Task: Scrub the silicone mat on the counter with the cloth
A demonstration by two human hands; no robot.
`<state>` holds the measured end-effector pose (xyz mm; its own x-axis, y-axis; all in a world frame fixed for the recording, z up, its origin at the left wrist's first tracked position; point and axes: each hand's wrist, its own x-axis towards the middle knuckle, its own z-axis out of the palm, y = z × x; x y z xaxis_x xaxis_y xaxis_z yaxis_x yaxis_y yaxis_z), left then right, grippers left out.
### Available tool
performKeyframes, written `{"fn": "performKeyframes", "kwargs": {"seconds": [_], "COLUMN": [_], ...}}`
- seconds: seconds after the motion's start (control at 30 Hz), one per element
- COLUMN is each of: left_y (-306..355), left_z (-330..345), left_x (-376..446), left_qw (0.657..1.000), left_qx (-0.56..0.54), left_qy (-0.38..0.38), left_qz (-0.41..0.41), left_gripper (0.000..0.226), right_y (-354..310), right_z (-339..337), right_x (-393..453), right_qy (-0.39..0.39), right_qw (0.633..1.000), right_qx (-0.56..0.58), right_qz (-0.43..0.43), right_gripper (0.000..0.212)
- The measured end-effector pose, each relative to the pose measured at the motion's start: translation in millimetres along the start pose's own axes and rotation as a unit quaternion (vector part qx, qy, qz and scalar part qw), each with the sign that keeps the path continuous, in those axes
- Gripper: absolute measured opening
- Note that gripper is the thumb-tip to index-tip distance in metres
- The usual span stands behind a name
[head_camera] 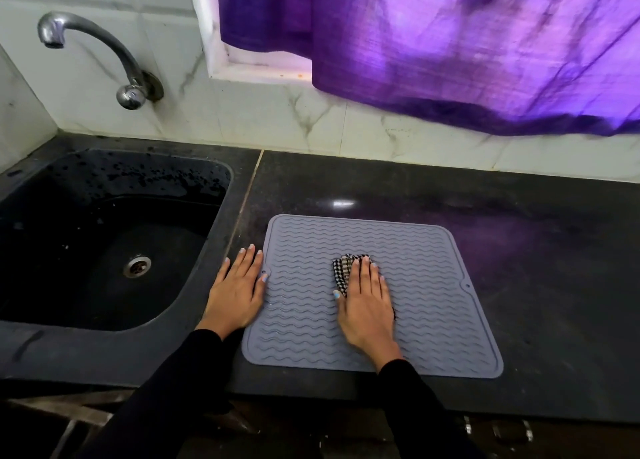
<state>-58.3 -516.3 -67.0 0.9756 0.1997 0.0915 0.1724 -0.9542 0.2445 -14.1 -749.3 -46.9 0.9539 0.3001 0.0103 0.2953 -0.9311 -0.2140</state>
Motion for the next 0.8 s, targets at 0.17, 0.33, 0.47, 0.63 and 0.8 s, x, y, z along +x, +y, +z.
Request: {"fn": "performKeyframes", "kwargs": {"seconds": [0.17, 0.33, 0.47, 0.63, 0.8], "left_y": [0.2, 1.3, 1.3, 2.3, 2.4], "left_z": [1.3, -0.7, -3.3, -4.7, -5.0], "left_x": [0.4, 1.0, -0.1, -1.4, -0.9], "left_qw": [1.000, 1.000, 1.000, 1.000, 1.000], "left_qx": [0.014, 0.015, 0.012, 0.004, 0.004], "left_qy": [0.001, -0.009, -0.014, -0.015, -0.013], "left_qz": [0.005, 0.001, 0.001, -0.003, -0.002], "left_gripper": [0.076, 0.080, 0.082, 0.084, 0.083], "right_y": [-3.9, 8.9, 20.6, -7.6, -51.1], "right_z": [-1.4, -6.3, -26.3, -46.2, 2.4], "right_x": [5.5, 9.5, 26.4, 16.8, -16.0], "right_qy": [-0.026, -0.038, 0.005, 0.056, -0.008], "right_qw": [0.999, 0.999, 0.894, 0.870, 0.991], "right_qx": [-0.027, 0.012, 0.437, 0.478, 0.071], "right_qz": [0.008, -0.018, 0.101, 0.105, -0.109], "right_gripper": [0.066, 0.066, 0.039, 0.042, 0.067]}}
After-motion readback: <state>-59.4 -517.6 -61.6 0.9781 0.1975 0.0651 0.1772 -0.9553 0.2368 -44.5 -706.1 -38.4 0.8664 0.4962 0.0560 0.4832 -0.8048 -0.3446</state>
